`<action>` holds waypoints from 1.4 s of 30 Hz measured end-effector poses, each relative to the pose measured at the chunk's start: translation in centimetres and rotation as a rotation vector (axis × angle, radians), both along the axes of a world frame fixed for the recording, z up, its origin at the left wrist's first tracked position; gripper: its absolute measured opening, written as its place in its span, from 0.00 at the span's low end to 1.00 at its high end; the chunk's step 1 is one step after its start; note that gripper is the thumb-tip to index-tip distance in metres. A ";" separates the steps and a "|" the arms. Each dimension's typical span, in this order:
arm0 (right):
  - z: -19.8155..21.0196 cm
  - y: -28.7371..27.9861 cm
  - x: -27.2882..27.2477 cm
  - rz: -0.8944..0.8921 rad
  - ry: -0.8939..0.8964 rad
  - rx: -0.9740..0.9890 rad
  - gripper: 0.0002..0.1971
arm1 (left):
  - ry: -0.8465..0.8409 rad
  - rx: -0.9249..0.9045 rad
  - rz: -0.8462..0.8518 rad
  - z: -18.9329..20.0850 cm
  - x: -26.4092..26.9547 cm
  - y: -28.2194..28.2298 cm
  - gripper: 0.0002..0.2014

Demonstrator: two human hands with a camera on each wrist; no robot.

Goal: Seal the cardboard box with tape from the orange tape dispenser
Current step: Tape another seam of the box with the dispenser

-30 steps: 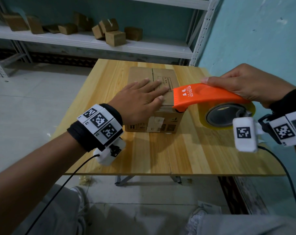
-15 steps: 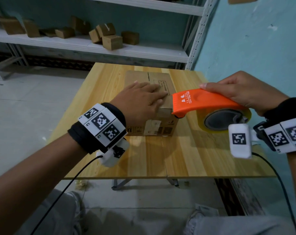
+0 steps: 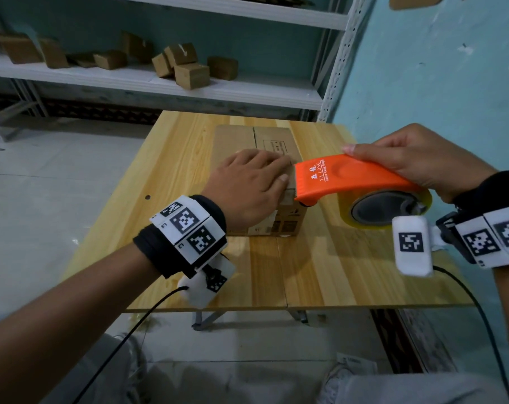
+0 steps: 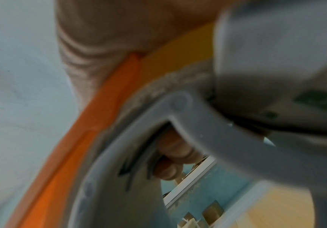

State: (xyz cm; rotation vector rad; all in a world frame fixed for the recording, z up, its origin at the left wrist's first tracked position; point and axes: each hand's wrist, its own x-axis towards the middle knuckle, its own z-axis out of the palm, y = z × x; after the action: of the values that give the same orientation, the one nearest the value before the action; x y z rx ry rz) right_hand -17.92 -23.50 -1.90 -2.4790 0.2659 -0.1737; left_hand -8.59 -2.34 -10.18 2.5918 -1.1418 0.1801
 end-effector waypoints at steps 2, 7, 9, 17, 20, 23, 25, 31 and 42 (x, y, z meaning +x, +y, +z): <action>-0.1 0.0 0.0 -0.006 0.001 0.007 0.29 | -0.010 0.010 -0.001 -0.1 0.1 0.0 0.24; -0.1 0.0 -0.1 -0.006 -0.020 0.025 0.30 | -0.017 0.015 0.004 0.1 0.0 -0.1 0.23; -0.2 0.0 -0.1 -0.007 -0.016 0.028 0.30 | -0.019 0.022 0.007 0.0 0.1 -0.2 0.23; -0.1 -0.1 -0.2 -0.001 0.007 0.023 0.32 | -0.030 0.124 -0.049 0.4 0.5 -0.5 0.27; 0.0 0.2 -0.2 0.011 -0.003 0.030 0.31 | -0.067 0.140 -0.111 0.8 0.3 -0.5 0.29; -0.1 0.5 -0.2 0.023 -0.013 0.027 0.30 | 0.076 0.097 -0.118 1.4 -0.5 -0.5 0.25; -0.1 0.6 -0.2 0.026 -0.016 0.032 0.30 | 0.127 0.050 -0.103 1.3 -0.7 -0.5 0.25; -0.4 0.5 0.0 0.041 -0.027 0.039 0.32 | 0.097 0.015 -0.103 0.7 -0.4 0.0 0.24; -0.6 0.5 0.1 0.055 -0.038 0.048 0.30 | 0.032 -0.026 -0.049 0.6 -0.2 -0.6 0.24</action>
State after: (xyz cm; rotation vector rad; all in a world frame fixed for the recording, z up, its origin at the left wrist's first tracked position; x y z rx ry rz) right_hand -17.86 -23.03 -2.47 -2.4303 0.1830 -0.1893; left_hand -8.79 -2.96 -9.62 2.5323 -1.1832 0.1410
